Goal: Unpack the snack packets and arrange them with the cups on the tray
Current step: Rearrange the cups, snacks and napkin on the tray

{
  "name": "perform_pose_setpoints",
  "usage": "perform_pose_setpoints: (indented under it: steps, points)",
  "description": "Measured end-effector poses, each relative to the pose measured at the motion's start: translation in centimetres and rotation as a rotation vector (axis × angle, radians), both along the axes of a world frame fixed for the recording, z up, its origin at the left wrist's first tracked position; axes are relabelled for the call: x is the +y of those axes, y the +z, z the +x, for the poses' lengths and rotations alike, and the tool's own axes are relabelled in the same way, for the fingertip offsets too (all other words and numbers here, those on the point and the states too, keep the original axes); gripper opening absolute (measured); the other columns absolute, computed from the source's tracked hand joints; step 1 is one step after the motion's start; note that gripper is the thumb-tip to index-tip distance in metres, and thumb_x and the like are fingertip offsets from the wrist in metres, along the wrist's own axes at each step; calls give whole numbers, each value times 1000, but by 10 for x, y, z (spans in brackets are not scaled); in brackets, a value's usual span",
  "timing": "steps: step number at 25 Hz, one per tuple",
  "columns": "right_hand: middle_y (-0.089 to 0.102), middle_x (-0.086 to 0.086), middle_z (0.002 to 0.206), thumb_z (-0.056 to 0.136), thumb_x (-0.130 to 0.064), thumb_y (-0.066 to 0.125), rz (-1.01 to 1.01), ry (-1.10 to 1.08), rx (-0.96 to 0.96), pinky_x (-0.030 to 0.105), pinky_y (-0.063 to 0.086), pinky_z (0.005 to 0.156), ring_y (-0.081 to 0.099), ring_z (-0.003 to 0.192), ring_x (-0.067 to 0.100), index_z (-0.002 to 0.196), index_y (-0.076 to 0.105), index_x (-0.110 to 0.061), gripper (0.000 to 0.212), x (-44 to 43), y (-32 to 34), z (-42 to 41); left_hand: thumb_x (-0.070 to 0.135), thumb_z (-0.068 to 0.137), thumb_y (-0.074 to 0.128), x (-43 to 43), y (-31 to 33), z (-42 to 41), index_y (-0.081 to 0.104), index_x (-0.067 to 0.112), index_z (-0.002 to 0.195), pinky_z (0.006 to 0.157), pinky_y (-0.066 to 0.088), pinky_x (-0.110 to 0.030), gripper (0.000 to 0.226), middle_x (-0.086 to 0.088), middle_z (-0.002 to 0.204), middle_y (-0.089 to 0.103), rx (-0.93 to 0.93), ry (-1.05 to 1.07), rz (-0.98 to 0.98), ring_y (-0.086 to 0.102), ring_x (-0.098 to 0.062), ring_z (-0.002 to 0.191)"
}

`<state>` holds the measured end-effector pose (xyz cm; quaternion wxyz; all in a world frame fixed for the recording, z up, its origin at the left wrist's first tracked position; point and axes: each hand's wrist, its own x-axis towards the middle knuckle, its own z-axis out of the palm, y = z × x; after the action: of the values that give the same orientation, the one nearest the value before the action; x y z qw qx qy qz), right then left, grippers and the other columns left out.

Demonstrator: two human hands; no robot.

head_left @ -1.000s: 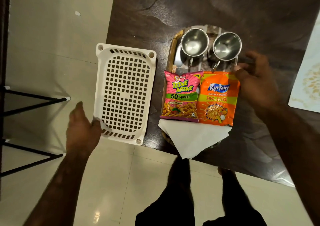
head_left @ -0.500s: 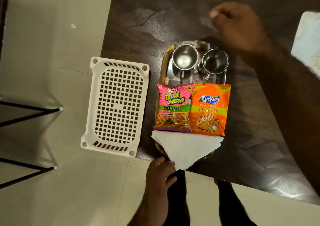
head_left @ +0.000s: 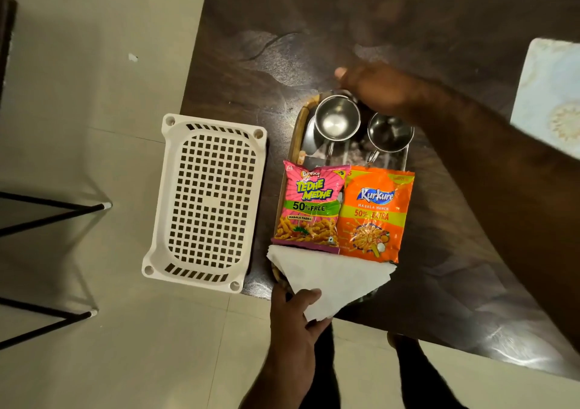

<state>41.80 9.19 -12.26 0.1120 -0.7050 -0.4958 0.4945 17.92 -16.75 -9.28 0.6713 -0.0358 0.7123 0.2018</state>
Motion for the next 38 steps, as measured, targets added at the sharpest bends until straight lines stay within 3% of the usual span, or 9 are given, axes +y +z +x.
perform_pose_setpoints:
  steps: [3,6,8,12,17,21,27,34,38]
  points:
    - [67,7,97,107,-55,45,22,-95,46,46,51,93,58,89,18,96,70,-16,47,-24,4,25,6,79,71,-2,10,-6,67,39,111,87,60,-53,47,2,115,74,7,-42,37,67,-27,111]
    - [74,14,95,101,-62,45,18,-155,26,49,54,95,63,84,23,101,71,1,68,-48,14,61,14,65,73,-2,20,-4,66,45,112,88,59,-54,57,7,113,75,15,-155,92,69,-23,108]
    - [78,18,103,98,-64,45,43,-196,41,50,55,96,70,86,26,107,72,1,71,-68,22,88,12,68,72,-1,24,2,63,42,122,85,59,-50,63,6,117,73,68,-230,115,66,-24,111]
    - [75,-9,73,103,-62,47,26,-345,65,24,52,61,66,61,3,109,75,-8,61,-120,35,165,4,83,61,1,35,41,65,38,121,78,58,-43,51,8,120,73,108,-427,204,68,-22,107]
    - [68,-2,93,105,-63,44,-67,-512,68,40,54,81,63,81,18,112,72,-15,57,-196,50,272,9,84,62,20,38,116,69,39,117,67,60,-34,45,8,113,77,125,-672,324,76,-14,94]
    - [65,-2,91,105,-60,46,-104,-711,122,35,54,68,60,79,19,103,69,-18,48,-252,60,354,11,89,63,43,25,204,69,41,109,54,57,-24,36,14,102,78,132,-784,323,75,-8,83]
    - [64,-5,82,105,-54,47,-121,-966,175,32,52,62,60,76,17,89,67,-29,36,-307,50,445,21,78,68,93,7,328,69,25,117,65,55,-32,39,-2,111,75,131,-984,412,70,-26,98]
    - [66,1,104,107,-52,46,-159,-1161,236,38,56,71,63,91,19,113,67,-25,35,-319,23,492,27,73,70,139,-22,415,68,30,114,96,53,-50,41,-3,118,68,235,-1106,406,62,-28,111]
    - [64,0,100,107,-51,47,-172,-1188,224,41,57,77,61,91,20,114,66,-25,33,-318,10,504,27,71,72,149,-31,435,66,30,120,89,57,-46,50,-1,120,67,277,-1128,426,62,-26,111]
